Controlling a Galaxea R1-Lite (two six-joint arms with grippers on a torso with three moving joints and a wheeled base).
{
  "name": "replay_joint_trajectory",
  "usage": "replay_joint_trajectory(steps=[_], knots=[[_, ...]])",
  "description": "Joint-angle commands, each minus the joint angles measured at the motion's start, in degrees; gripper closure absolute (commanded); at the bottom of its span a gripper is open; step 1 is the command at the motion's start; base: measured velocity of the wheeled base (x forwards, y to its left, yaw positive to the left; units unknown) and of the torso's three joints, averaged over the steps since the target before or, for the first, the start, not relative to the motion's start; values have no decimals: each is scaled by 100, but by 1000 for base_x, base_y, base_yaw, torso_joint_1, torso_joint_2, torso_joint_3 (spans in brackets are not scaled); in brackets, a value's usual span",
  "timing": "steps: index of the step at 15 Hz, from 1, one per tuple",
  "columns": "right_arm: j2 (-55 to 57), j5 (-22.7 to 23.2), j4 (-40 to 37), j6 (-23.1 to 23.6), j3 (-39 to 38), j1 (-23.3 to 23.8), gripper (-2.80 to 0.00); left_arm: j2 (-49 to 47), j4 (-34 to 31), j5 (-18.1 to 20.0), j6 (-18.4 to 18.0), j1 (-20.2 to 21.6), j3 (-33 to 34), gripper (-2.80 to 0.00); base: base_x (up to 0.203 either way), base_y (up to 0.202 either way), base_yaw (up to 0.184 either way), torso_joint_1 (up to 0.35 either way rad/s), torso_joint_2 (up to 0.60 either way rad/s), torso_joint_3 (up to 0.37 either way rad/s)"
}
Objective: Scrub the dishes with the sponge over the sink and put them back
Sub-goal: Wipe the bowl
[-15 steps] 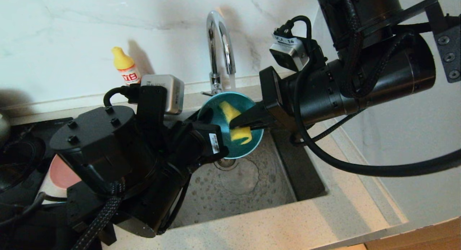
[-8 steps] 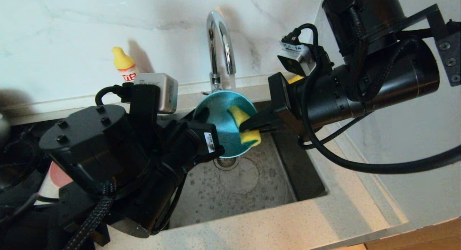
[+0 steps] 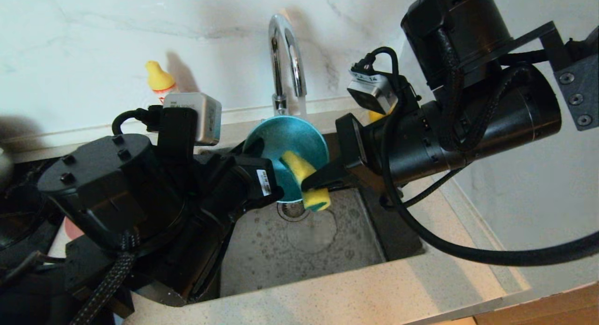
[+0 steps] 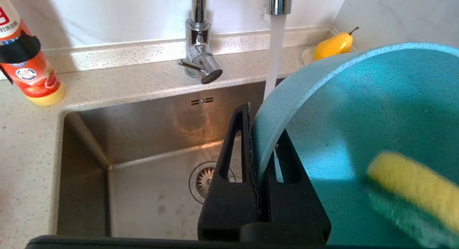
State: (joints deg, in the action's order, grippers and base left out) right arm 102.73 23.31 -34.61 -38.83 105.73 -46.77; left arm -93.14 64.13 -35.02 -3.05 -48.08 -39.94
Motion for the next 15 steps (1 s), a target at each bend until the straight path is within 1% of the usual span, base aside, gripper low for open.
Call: replay_joint_trajectory(steps=[1, 5, 12, 15], knots=[[75, 9, -3, -23, -63, -106, 0, 6, 38, -22, -3, 18, -14, 0, 0, 0, 0, 0, 0, 0], [226, -10, 16, -20, -46, -278, 0, 11, 29, -15, -3, 18, -31, 0, 0, 0, 0, 0, 0, 0], [282, -11, 33, -11, 26, -280, 0, 15, 20, -13, -3, 18, -70, 0, 0, 0, 0, 0, 0, 0], [352, 7, 33, -16, 202, -280, 0, 15, 20, -13, -3, 18, -49, 0, 0, 0, 0, 0, 0, 0]])
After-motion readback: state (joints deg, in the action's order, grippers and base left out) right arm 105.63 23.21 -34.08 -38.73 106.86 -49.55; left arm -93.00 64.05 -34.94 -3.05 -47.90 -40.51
